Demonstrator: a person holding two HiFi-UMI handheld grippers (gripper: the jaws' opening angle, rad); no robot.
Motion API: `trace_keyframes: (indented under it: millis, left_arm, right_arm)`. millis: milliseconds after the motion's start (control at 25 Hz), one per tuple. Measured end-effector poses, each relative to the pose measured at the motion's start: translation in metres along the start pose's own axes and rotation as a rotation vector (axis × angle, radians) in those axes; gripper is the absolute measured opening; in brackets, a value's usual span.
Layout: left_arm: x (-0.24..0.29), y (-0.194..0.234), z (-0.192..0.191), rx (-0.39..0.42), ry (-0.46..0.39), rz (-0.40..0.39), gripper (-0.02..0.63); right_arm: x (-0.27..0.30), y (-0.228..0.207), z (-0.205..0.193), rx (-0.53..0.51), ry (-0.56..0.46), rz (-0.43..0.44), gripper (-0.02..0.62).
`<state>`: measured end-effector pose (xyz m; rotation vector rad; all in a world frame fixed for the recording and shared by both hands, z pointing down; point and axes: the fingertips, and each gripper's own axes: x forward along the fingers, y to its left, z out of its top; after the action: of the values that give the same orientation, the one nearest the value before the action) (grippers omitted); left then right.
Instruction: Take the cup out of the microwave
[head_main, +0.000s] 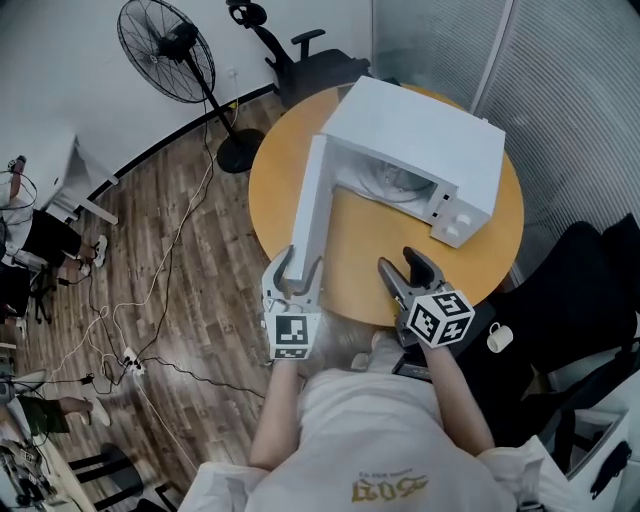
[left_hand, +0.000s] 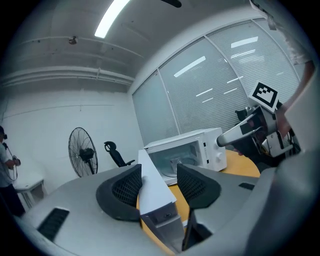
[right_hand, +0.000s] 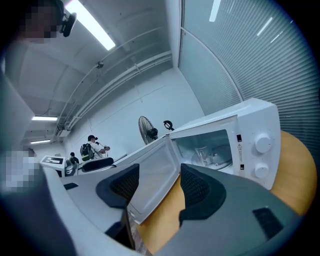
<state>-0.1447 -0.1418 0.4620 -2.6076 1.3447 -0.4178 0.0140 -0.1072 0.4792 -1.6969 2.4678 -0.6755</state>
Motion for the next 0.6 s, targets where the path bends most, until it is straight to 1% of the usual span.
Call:
trace_keyframes:
  millis: [160,320,600]
  left_arm:
    - [0.007,0.005,0.003,0.013,0.015,0.027,0.218]
    - [0.007,0.014,0.002,0.027,0.039,0.072,0.207]
    - [0.005,0.021,-0.004,0.012,0.081,0.152,0.201]
  right_arm:
    - [0.025,-0.019,0.008,-0.019,0.031,0.001,0.253]
    - [0.051,-0.036,0.011,-0.007,0.062,0.011,0.253]
    - [0.085,-0.074,0.006,-0.018,0.127,0.006,0.253]
